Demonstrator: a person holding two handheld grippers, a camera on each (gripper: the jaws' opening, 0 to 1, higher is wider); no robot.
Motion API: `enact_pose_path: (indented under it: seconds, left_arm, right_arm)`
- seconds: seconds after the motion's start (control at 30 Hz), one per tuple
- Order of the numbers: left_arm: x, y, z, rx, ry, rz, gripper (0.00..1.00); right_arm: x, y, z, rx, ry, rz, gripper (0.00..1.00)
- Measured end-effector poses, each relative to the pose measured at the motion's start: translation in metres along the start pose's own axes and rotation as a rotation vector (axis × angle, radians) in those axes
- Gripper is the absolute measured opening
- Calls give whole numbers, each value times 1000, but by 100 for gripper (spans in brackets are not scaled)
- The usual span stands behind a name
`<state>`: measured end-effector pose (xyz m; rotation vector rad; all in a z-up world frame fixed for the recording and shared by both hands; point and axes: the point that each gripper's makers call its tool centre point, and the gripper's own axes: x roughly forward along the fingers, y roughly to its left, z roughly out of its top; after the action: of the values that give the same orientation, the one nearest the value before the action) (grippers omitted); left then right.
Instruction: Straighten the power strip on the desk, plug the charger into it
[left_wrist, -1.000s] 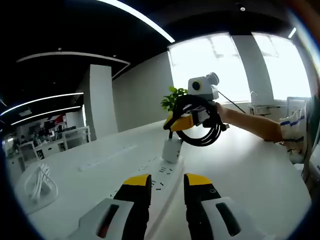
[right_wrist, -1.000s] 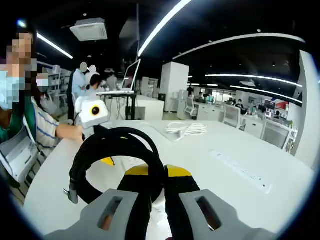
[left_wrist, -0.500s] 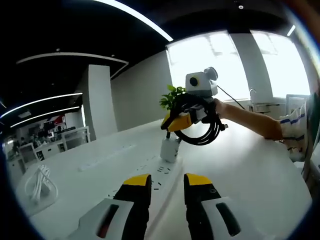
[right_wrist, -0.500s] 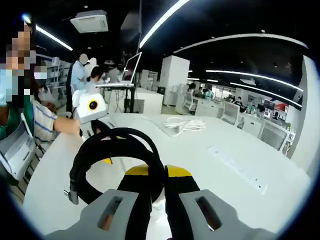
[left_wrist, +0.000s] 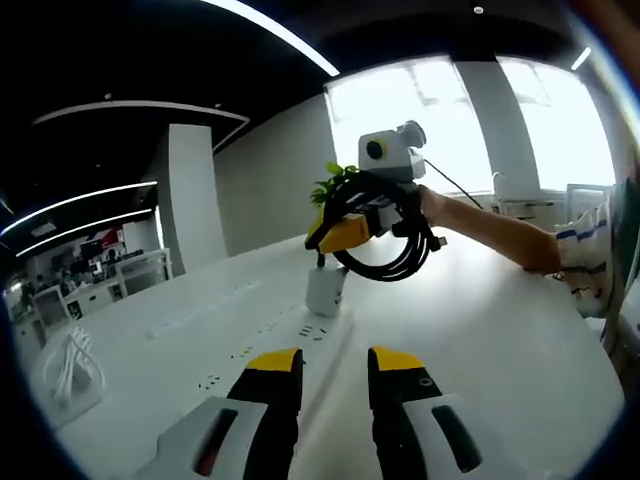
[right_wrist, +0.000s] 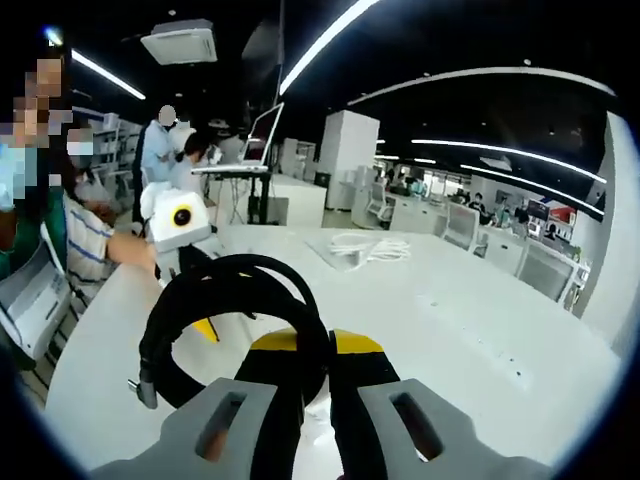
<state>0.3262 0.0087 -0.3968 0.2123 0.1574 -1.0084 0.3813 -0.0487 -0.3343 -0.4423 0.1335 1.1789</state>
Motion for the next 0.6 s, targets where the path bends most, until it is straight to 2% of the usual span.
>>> enact_pose_path:
  seconds: [0.3, 0.37, 0.4, 0.47, 0.57, 0.6]
  left_arm:
    - [1, -4, -4, 5, 19, -11, 26]
    - [2, -4, -2, 4, 13, -9, 26]
    - [2, -4, -1, 3, 9, -10, 26]
    - [2, -5, -2, 3, 13, -12, 26]
    - [3, -5, -5, 10, 27, -11, 26]
    - [3, -4, -6, 10, 28, -11, 26]
  right_arm:
    - [-11, -10, -5, 48, -40, 8, 6]
    - [-5, -7, -3, -18, 22, -25, 6]
    - [0, -1, 1, -17, 17, -16, 6]
    - [1, -2, 0, -25, 26, -24, 7]
    - [-7, -9, -4, 63, -34, 9, 6]
    - [-10, -14, -7, 60, -31, 4, 6]
